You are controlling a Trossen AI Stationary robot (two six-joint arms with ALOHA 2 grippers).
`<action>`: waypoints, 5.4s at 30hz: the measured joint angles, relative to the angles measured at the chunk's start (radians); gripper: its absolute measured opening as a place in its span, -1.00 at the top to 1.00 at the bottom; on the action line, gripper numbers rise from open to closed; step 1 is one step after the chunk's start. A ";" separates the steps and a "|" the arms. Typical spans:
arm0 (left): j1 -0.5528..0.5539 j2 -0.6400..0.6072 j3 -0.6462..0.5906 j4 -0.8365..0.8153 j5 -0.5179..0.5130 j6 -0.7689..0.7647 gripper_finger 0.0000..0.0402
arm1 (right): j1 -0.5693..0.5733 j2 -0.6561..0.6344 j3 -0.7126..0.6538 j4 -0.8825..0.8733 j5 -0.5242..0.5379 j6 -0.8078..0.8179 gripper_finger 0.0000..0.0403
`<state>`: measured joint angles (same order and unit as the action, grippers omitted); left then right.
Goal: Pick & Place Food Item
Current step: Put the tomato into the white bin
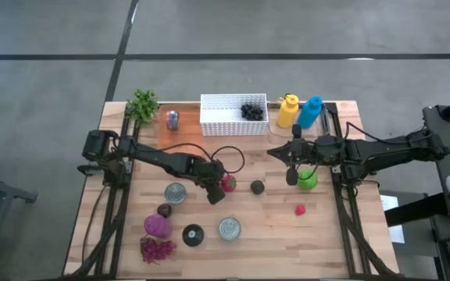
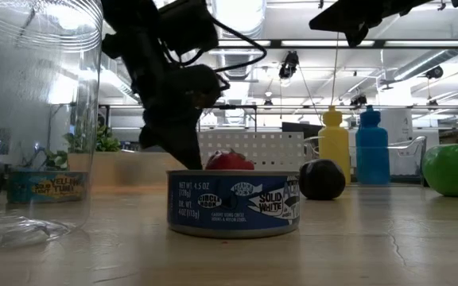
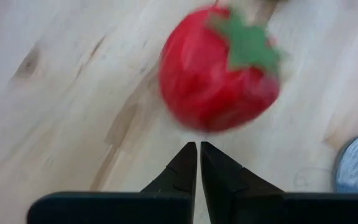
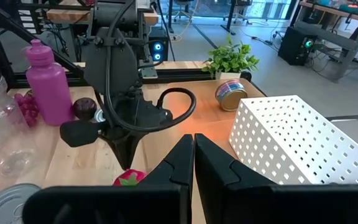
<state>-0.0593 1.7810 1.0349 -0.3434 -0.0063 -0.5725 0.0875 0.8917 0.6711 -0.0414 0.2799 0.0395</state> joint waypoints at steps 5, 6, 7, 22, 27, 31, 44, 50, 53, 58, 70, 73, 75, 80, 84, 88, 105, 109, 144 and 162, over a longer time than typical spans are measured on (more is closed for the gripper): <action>0.000 0.000 0.019 0.015 0.000 0.027 0.87 | 0.000 0.000 0.000 0.001 0.000 0.000 0.96; 0.001 0.000 0.020 0.014 -0.001 0.030 0.87 | 0.000 0.000 0.000 0.001 0.000 0.000 0.96; 0.002 0.000 0.022 0.016 -0.001 0.036 0.87 | 0.000 0.000 0.000 0.002 0.000 0.000 0.96; 0.002 0.000 0.027 0.005 -0.004 0.049 0.87 | 0.000 0.000 0.000 0.003 0.000 -0.010 0.96; 0.002 0.000 0.021 -0.015 -0.004 0.049 0.87 | 0.000 0.000 0.000 0.003 0.000 -0.010 0.96; 0.002 0.000 0.007 0.005 -0.004 0.049 0.87 | 0.000 0.000 0.000 0.002 0.000 -0.010 0.96; 0.001 0.000 -0.016 0.053 -0.023 0.042 0.87 | 0.000 0.000 0.000 0.002 0.000 -0.013 0.96; 0.001 0.000 -0.015 0.093 -0.023 0.042 0.87 | 0.000 0.000 0.000 0.002 0.000 -0.013 0.96; 0.001 0.003 -0.015 0.099 -0.023 0.042 0.87 | 0.000 0.000 0.000 0.003 0.000 -0.014 0.96; 0.001 0.062 -0.003 0.127 -0.021 0.045 0.87 | 0.000 0.000 0.000 0.010 0.000 -0.014 0.96; 0.002 0.114 0.080 0.126 -0.023 0.122 0.87 | 0.000 0.000 0.001 0.010 0.000 -0.016 0.96; 0.003 0.114 0.091 0.123 -0.027 0.131 0.87 | 0.000 0.000 0.001 0.010 0.000 -0.016 0.96; 0.004 0.114 0.092 0.128 -0.035 0.136 0.87 | 0.000 0.000 0.001 0.010 0.000 -0.016 0.96; 0.009 0.114 0.091 0.131 -0.050 0.139 0.87 | 0.000 0.000 0.001 0.010 0.000 -0.015 0.96; 0.011 0.114 0.092 0.132 -0.053 0.141 0.87 | 0.000 0.000 0.001 0.010 0.000 -0.015 0.96; 0.013 0.114 0.092 0.134 -0.053 0.150 0.87 | 0.000 0.000 0.001 0.010 0.000 -0.014 0.96; -0.021 -0.171 0.047 -0.053 -0.225 0.181 0.87 | 0.002 0.000 0.000 -0.008 0.000 -0.014 0.96; -0.036 -0.271 -0.007 -0.047 -0.276 0.184 0.87 | 0.005 0.000 -0.004 -0.006 0.001 -0.013 0.96; -0.074 -0.563 -0.185 0.036 -0.327 0.340 0.87 | 0.041 0.231 0.041 0.038 -0.105 -0.098 0.34; -0.074 -0.567 -0.189 0.035 -0.327 0.337 0.87 | 0.041 0.435 0.228 -0.109 -0.106 -0.099 -0.04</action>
<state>-0.1329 1.2140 0.8455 -0.3081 -0.3328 -0.2356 0.1284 1.3268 0.8987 -0.1501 0.1742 -0.0597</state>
